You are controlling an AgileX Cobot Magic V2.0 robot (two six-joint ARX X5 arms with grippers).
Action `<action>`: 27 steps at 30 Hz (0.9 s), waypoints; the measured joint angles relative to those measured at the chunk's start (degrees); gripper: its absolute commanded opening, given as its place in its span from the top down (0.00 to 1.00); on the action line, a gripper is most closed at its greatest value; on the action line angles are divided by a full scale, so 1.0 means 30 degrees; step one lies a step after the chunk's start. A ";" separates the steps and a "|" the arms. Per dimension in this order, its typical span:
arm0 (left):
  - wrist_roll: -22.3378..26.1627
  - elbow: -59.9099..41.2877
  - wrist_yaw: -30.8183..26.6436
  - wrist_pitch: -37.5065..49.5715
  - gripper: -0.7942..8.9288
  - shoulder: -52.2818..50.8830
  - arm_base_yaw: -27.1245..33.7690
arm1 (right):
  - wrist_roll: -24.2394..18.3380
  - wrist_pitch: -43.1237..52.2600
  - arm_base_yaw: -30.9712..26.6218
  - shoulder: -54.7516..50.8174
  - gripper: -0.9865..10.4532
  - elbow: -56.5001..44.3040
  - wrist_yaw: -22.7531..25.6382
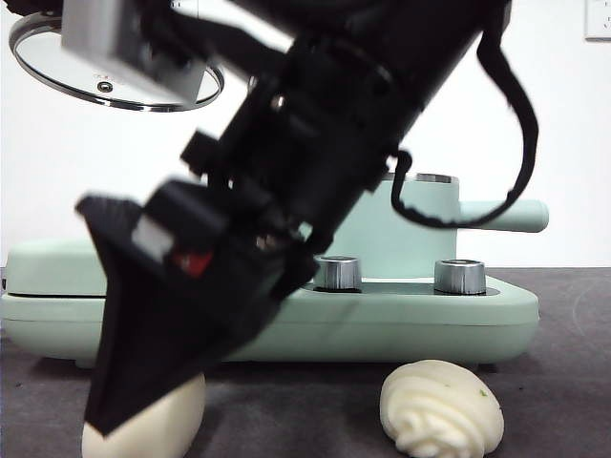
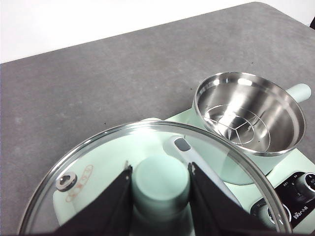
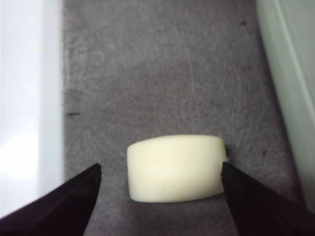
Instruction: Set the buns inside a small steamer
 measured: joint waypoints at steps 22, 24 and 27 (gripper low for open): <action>0.0000 0.0000 -0.0058 0.0000 0.91 0.0000 0.0000 | 0.3577 -1.1242 -0.1974 -0.5289 0.68 0.6943 0.4051; 0.0000 0.0000 -0.0058 0.0000 0.91 0.0000 0.0000 | 0.4080 -1.3646 -0.2885 -0.5355 0.68 0.8757 0.4262; 0.0000 0.0000 -0.0066 0.0007 0.91 0.0000 0.0000 | 0.4575 -1.6786 -0.4597 -0.5049 0.68 1.1511 0.4364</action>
